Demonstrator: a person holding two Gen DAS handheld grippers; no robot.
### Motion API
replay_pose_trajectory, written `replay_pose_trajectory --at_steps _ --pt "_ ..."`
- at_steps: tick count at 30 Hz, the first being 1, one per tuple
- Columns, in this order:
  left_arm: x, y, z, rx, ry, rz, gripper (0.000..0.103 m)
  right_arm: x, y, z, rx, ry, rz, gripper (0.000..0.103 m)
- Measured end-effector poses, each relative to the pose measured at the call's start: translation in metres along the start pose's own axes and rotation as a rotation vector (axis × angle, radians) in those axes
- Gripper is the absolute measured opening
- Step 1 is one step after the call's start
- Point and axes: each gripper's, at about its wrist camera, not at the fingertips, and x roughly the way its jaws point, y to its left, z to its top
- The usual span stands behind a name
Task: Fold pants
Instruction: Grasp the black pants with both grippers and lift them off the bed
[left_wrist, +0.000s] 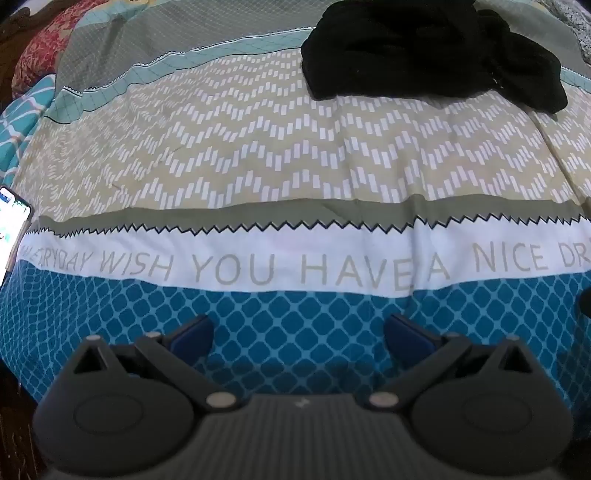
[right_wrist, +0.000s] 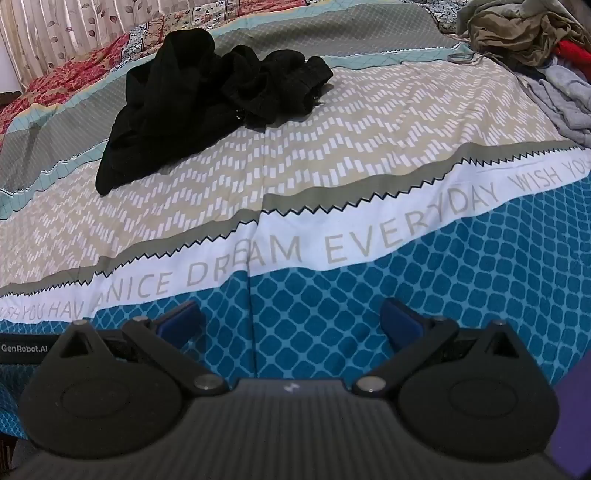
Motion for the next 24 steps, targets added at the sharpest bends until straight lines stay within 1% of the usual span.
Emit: replay_pose_trajectory --at_steps 3,5,6,8,10,11,13,14,15,16,17,18,19,21,22,23,24 --pt "0.001 0.003 -0.002 -0.015 -0.007 -0.024 0.103 0.000 -0.002 0.000 0.011 -0.016 0.000 0.103" --pt "0.001 0.008 -0.006 -0.035 -0.037 -0.055 0.103 0.000 -0.003 -0.001 0.020 -0.023 0.007 0.103" --pt "-0.003 0.010 -0.010 -0.046 -0.059 -0.059 0.103 0.000 0.000 -0.001 0.003 -0.019 0.002 0.103" --pt "-0.002 0.008 -0.013 -0.031 -0.086 -0.060 0.103 0.000 0.000 0.000 -0.022 -0.020 0.000 0.103" --pt "-0.009 0.002 -0.005 0.034 -0.088 -0.052 0.103 -0.004 -0.003 0.002 -0.015 -0.039 0.022 0.103" --pt "-0.015 0.002 0.003 0.047 -0.101 -0.059 0.103 -0.006 -0.005 0.003 -0.006 -0.054 0.037 0.103" --pt "-0.024 0.010 0.015 0.024 -0.181 -0.067 0.103 -0.011 -0.007 0.007 -0.008 -0.090 0.049 0.101" --pt "-0.030 0.013 0.025 0.010 -0.222 -0.069 0.103 -0.014 -0.007 0.009 -0.019 -0.112 0.053 0.098" --pt "-0.035 0.020 0.045 -0.019 -0.254 -0.086 0.103 -0.015 -0.007 0.010 -0.033 -0.129 0.055 0.091" --pt "-0.037 0.023 0.058 -0.043 -0.266 -0.103 0.103 -0.015 -0.008 0.012 -0.041 -0.141 0.059 0.082" --pt "-0.039 0.027 0.073 -0.076 -0.283 -0.130 0.103 -0.015 -0.009 0.014 -0.046 -0.151 0.066 0.078" --pt "-0.039 0.031 0.094 -0.113 -0.319 -0.168 0.103 -0.014 -0.012 0.017 -0.046 -0.158 0.074 0.069" --pt "-0.035 0.030 0.105 -0.119 -0.336 -0.178 0.103 -0.013 -0.014 0.020 -0.045 -0.165 0.081 0.064" --pt "-0.021 0.021 0.138 -0.114 -0.353 -0.186 0.103 -0.011 -0.018 0.029 -0.034 -0.175 0.100 0.062" --pt "-0.011 0.018 0.151 -0.122 -0.345 -0.200 0.103 -0.011 -0.019 0.033 -0.034 -0.182 0.110 0.061" --pt "0.004 0.011 0.170 -0.136 -0.313 -0.235 0.102 -0.011 -0.020 0.038 -0.035 -0.193 0.114 0.061" --pt "0.022 0.014 0.179 -0.154 -0.282 -0.248 0.101 -0.010 -0.021 0.044 -0.036 -0.206 0.115 0.061"
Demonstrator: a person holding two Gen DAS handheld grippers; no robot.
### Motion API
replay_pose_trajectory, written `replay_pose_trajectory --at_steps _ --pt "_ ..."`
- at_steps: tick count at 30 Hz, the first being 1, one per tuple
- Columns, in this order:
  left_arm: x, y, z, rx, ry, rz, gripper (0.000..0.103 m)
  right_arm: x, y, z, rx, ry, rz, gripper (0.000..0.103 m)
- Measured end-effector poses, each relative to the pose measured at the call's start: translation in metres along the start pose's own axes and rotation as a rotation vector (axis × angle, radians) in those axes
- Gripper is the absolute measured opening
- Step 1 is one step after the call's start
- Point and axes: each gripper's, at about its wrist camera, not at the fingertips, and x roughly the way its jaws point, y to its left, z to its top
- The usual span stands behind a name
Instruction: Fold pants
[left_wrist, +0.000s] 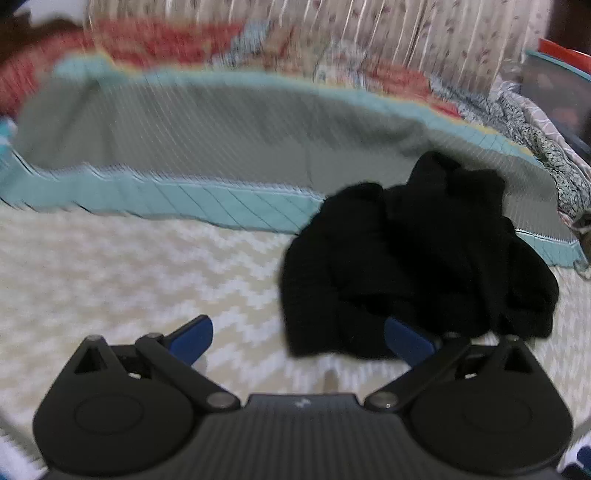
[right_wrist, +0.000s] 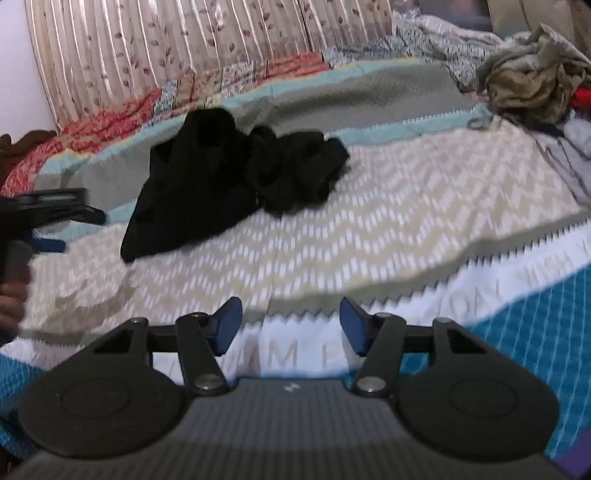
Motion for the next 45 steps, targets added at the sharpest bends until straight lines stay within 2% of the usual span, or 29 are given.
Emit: replay_pose_trajectory --at_steps 1,3,4,5,6,7,8,11,12,13,15,16,17,18,19,22,24,25,26,27,28,29,31,33,34,36,37,39,45 --pt "0.017 0.007 -0.003 -0.032 0.032 -0.004 0.093 0.001 0.000 0.004 -0.001 -0.008 0.003 0.061" --pt "0.050 0.007 -0.001 -0.112 0.112 -0.021 0.063 0.005 -0.002 0.014 0.011 -0.015 0.029 0.062" --pt "0.060 0.008 -0.007 -0.144 0.146 -0.074 0.041 0.010 -0.001 0.021 0.024 -0.013 0.056 0.062" --pt "0.060 0.009 -0.014 -0.164 0.151 -0.091 0.035 0.013 -0.002 0.027 0.034 -0.012 0.088 0.063" --pt "0.053 0.003 -0.017 -0.161 0.120 -0.070 0.024 0.020 0.001 0.036 0.040 -0.009 0.129 0.063" --pt "0.043 0.000 -0.020 -0.141 0.099 -0.090 0.011 0.028 0.005 0.044 0.039 -0.008 0.159 0.064" --pt "0.035 -0.004 -0.022 -0.131 0.082 -0.122 0.008 0.036 0.011 0.054 0.032 -0.011 0.183 0.065" --pt "-0.021 -0.010 -0.037 -0.099 -0.020 -0.199 0.007 0.064 0.032 0.085 0.017 -0.032 0.235 0.070" --pt "-0.043 -0.004 -0.036 -0.091 -0.054 -0.236 0.008 0.074 0.039 0.093 0.018 -0.038 0.251 0.077" --pt "-0.057 0.005 -0.031 -0.094 -0.062 -0.262 0.008 0.087 0.047 0.102 0.016 -0.037 0.269 0.084" --pt "-0.076 0.017 -0.035 -0.115 -0.049 -0.294 0.003 0.114 0.061 0.116 0.017 -0.019 0.278 0.084" --pt "-0.086 0.022 -0.039 -0.119 -0.057 -0.289 0.002 0.129 0.070 0.121 0.007 0.005 0.270 0.073" --pt "-0.094 0.024 -0.043 -0.111 -0.074 -0.269 0.002 0.138 0.076 0.124 -0.022 0.032 0.269 0.054" --pt "-0.111 0.035 -0.046 -0.118 -0.090 -0.253 0.002 0.145 0.082 0.127 -0.064 0.061 0.249 0.006" --pt "-0.118 0.041 -0.045 -0.128 -0.100 -0.244 0.002 0.146 0.083 0.130 -0.078 0.075 0.214 0.008" --pt "-0.134 0.060 -0.047 -0.175 -0.119 -0.237 0.002 0.101 0.052 0.145 0.035 -0.070 0.236 0.008" --pt "-0.126 0.071 -0.055 -0.166 -0.099 -0.219 0.004 0.063 0.025 0.150 0.057 -0.172 0.187 0.007" --pt "-0.118 0.070 -0.053 -0.170 -0.076 -0.217 0.016 0.045 0.010 0.149 0.066 -0.213 0.159 0.007" --pt "-0.109 0.072 -0.054 -0.165 -0.056 -0.229 0.044 0.034 -0.003 0.149 0.077 -0.240 0.131 0.007" --pt "-0.098 0.065 -0.053 -0.163 -0.037 -0.240 0.061 0.021 -0.018 0.146 0.092 -0.260 0.103 0.007" --pt "-0.086 0.058 -0.053 -0.152 -0.034 -0.239 0.084 0.010 -0.033 0.144 0.112 -0.272 0.076 0.007" --pt "-0.075 0.051 -0.053 -0.129 -0.038 -0.231 0.090 -0.001 -0.045 0.140 0.133 -0.277 0.055 0.007" --pt "-0.048 0.034 -0.050 -0.061 -0.030 -0.204 0.093 -0.018 -0.063 0.130 0.163 -0.280 0.033 0.007" --pt "-0.021 0.023 -0.048 -0.042 -0.002 -0.193 0.095 -0.036 -0.072 0.118 0.180 -0.284 0.013 0.007" --pt "-0.010 0.017 -0.046 -0.036 0.011 -0.199 0.090 -0.045 -0.077 0.114 0.188 -0.286 0.010 0.007" --pt "0.006 0.004 -0.050 -0.003 0.018 -0.211 0.048 -0.049 -0.079 0.117 0.202 -0.291 -0.009 0.007" --pt "0.009 -0.002 -0.051 0.016 0.019 -0.203 0.015 -0.057 -0.081 0.112 0.211 -0.298 -0.025 0.007" --pt "0.003 -0.005 -0.054 0.015 0.006 -0.210 0.008 -0.052 -0.087 0.114 0.251 -0.293 -0.051 0.006" --pt "-0.079 0.030 -0.084 -0.001 -0.131 -0.321 0.006 -0.050 -0.102 0.093 0.299 -0.236 -0.124 0.006"
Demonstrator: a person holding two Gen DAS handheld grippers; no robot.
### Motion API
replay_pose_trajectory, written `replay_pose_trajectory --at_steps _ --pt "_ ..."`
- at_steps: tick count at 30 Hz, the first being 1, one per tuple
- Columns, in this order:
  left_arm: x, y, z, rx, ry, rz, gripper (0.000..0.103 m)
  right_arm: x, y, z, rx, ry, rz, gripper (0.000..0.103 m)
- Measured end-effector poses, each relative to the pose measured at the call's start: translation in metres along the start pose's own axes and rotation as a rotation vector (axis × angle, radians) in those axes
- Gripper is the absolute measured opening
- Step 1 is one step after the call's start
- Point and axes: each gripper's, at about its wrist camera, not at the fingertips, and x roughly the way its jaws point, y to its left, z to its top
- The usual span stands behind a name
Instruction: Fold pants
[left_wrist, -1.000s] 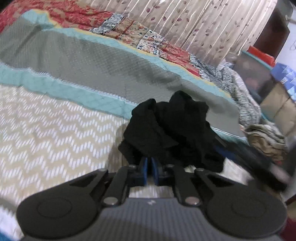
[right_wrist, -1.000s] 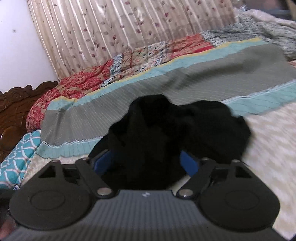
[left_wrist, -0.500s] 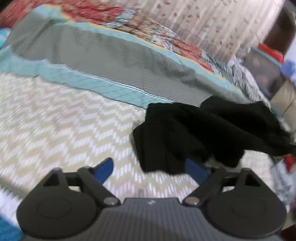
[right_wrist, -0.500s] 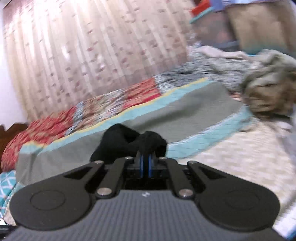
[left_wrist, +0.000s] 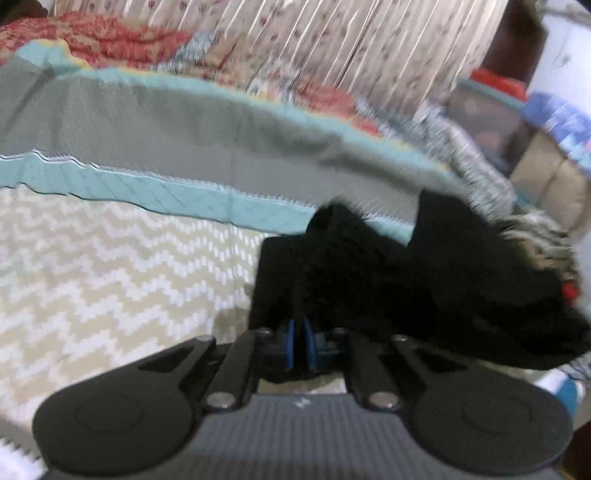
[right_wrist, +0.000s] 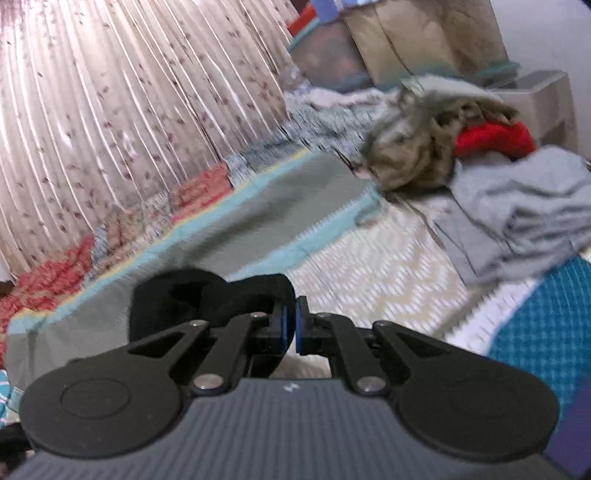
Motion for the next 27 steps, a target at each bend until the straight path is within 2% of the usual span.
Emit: replay_pose_trajectory --at_steps 4,6,7,9,10,11,12,13,15,16,17,18,19,20,21,22,23,24,26,27 --pt "-0.052 0.020 -0.016 -0.016 -0.010 0.024 0.007 0.000 -0.010 -0.028 -0.032 0.104 -0.015 0.006" --pt "-0.066 0.035 -0.026 -0.058 0.026 0.016 0.010 0.000 -0.013 -0.044 -0.033 0.170 -0.012 0.007" --pt "-0.072 0.039 -0.029 -0.083 0.037 0.031 0.010 0.002 -0.016 -0.051 -0.031 0.215 0.005 0.011" --pt "-0.081 0.040 -0.031 -0.086 0.035 0.070 0.022 -0.001 -0.015 -0.060 -0.042 0.243 0.013 0.014" --pt "-0.084 0.039 -0.026 -0.080 0.030 0.080 0.039 -0.004 -0.014 -0.058 -0.058 0.229 0.003 0.022" --pt "-0.083 0.037 -0.019 -0.072 0.021 0.089 0.062 -0.006 -0.013 -0.055 -0.075 0.202 -0.009 0.030" --pt "-0.080 0.033 -0.009 -0.062 0.008 0.099 0.072 -0.008 -0.013 -0.049 -0.082 0.167 -0.014 0.044" --pt "-0.074 0.026 0.002 -0.047 -0.004 0.095 0.082 -0.009 -0.011 -0.042 -0.080 0.134 -0.012 0.047" --pt "-0.051 0.007 0.020 0.015 -0.005 0.051 0.089 -0.003 -0.003 -0.024 -0.085 0.086 0.018 0.047" --pt "-0.036 -0.002 0.027 0.039 0.005 0.048 0.095 0.004 0.004 -0.015 -0.099 0.067 0.036 0.053" --pt "-0.021 -0.011 0.032 0.055 0.017 0.058 0.095 0.011 0.011 -0.009 -0.116 0.052 0.053 0.058" --pt "-0.004 -0.019 0.037 0.062 0.039 0.064 0.095 0.023 0.022 -0.003 -0.134 0.043 0.073 0.067" --pt "0.012 -0.025 0.041 0.061 0.069 0.059 0.086 0.037 0.035 0.003 -0.154 0.049 0.100 0.077" --pt "0.025 -0.031 0.042 0.056 0.103 0.052 0.061 0.052 0.046 0.006 -0.175 0.066 0.130 0.081" --pt "0.038 -0.036 0.041 0.048 0.149 0.054 0.045 0.070 0.060 0.007 -0.198 0.095 0.162 0.089" --pt "0.048 -0.039 0.039 0.045 0.188 0.074 0.013 0.089 0.072 0.007 -0.217 0.131 0.180 0.090" --pt "0.052 -0.041 0.034 0.043 0.215 0.108 0.007 0.111 0.084 0.003 -0.239 0.177 0.186 0.090" --pt "0.049 -0.039 0.032 0.032 0.208 0.123 0.007 0.133 0.094 -0.003 -0.258 0.225 0.179 0.088" --pt "0.029 -0.030 0.036 0.011 0.144 0.162 0.006 0.170 0.109 -0.018 -0.297 0.363 0.167 0.027" --pt "0.009 -0.019 0.045 -0.004 0.095 0.181 0.006 0.179 0.114 -0.020 -0.307 0.395 0.139 0.019"
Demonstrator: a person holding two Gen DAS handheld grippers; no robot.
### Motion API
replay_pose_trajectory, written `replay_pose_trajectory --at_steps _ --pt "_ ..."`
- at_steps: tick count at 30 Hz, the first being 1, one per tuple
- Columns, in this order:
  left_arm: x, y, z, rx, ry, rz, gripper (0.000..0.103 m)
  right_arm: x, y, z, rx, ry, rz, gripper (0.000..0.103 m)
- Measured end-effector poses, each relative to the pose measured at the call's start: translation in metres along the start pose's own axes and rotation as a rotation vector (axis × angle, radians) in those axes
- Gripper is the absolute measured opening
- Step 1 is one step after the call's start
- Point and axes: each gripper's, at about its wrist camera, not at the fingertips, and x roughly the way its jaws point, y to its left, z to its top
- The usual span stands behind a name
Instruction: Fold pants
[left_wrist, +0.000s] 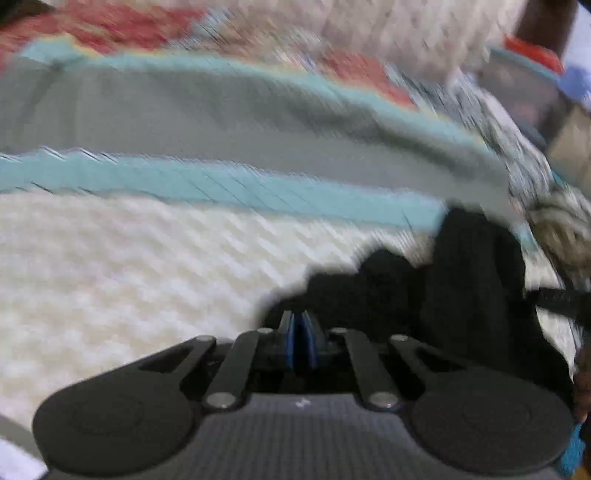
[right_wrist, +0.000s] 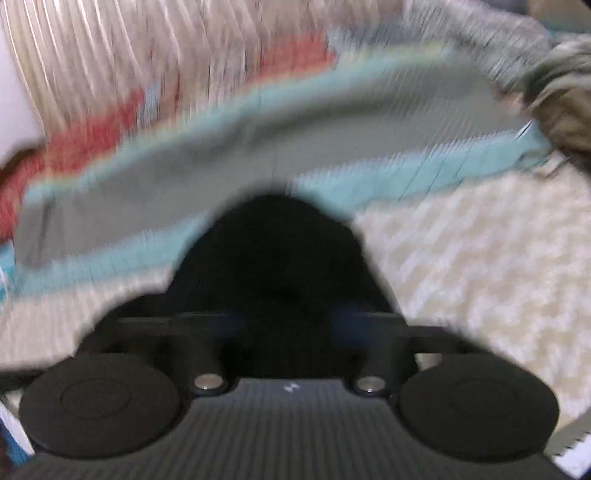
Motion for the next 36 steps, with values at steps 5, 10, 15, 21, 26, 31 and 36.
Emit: replay_pose_trajectory --at_steps 5,10,15,21,26,31,36 --pt "-0.108 0.090 0.037 -0.193 -0.250 0.057 0.002 -0.098 -0.013 0.033 0.113 -0.380 0.029 0.005" --pt "-0.182 0.152 0.026 -0.315 -0.373 0.042 0.003 -0.202 -0.051 0.004 0.227 -0.633 -0.009 0.005" --pt "-0.137 0.129 0.009 -0.249 -0.215 0.044 0.044 -0.215 -0.071 -0.065 0.250 -0.595 -0.351 0.005" --pt "-0.038 0.059 -0.001 -0.119 -0.007 -0.051 0.097 -0.217 -0.132 -0.125 0.557 -0.471 -0.576 0.011" --pt "0.022 0.010 -0.014 -0.023 0.121 -0.070 0.024 -0.235 -0.136 -0.122 0.551 -0.555 -0.556 0.038" --pt "-0.018 0.019 -0.014 -0.031 0.020 -0.079 0.009 -0.190 -0.101 -0.093 0.240 -0.412 -0.410 0.057" --pt "-0.101 0.075 -0.029 -0.145 -0.066 -0.131 0.008 -0.148 -0.099 -0.093 0.233 -0.303 -0.316 0.057"
